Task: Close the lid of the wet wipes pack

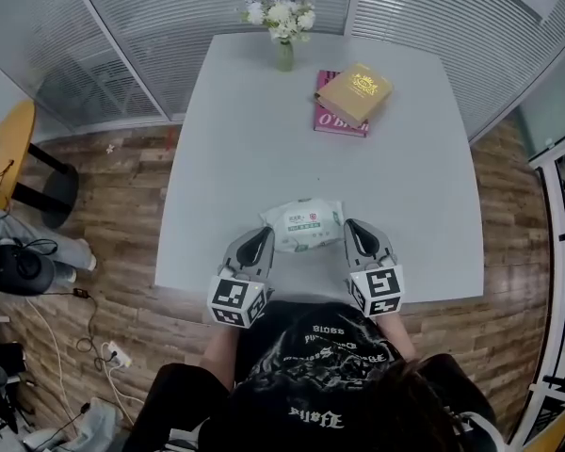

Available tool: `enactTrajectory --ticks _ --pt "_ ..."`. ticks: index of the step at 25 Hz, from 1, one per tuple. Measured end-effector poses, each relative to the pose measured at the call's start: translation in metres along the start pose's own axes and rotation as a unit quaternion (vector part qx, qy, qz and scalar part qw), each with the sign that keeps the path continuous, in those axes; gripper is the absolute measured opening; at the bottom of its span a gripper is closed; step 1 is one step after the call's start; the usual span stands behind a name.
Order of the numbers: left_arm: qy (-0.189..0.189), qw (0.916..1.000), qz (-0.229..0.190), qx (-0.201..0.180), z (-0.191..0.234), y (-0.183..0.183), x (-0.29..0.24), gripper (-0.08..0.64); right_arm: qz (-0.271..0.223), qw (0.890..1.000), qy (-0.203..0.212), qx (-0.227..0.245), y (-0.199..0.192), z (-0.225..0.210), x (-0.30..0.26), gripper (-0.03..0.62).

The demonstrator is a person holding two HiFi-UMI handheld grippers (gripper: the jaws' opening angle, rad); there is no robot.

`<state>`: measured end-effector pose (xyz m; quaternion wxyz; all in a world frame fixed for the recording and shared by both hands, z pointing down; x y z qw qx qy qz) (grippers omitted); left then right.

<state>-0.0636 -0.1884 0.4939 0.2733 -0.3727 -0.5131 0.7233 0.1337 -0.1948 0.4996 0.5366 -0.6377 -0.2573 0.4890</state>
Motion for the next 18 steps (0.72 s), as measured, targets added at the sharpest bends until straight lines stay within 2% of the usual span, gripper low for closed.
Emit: enactTrajectory --ticks 5,18 --pt "-0.002 1.0 0.0 -0.008 0.0025 0.0043 -0.0033 0.009 -0.004 1.0 -0.012 0.002 0.0017 -0.0027 -0.0003 -0.002" --pt "-0.004 0.9999 0.0 -0.01 0.0007 0.0047 -0.0081 0.009 0.0 1.0 -0.013 0.014 0.0037 -0.005 -0.0035 -0.002"
Point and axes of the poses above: the fingertips, and each gripper's own axes: x backward along the fingers, z to its left, y out of its top, the point moved 4 cm from there along x, backward along the fingers, and after that the axes turned 1 degree about x, right-handed, at the moved point
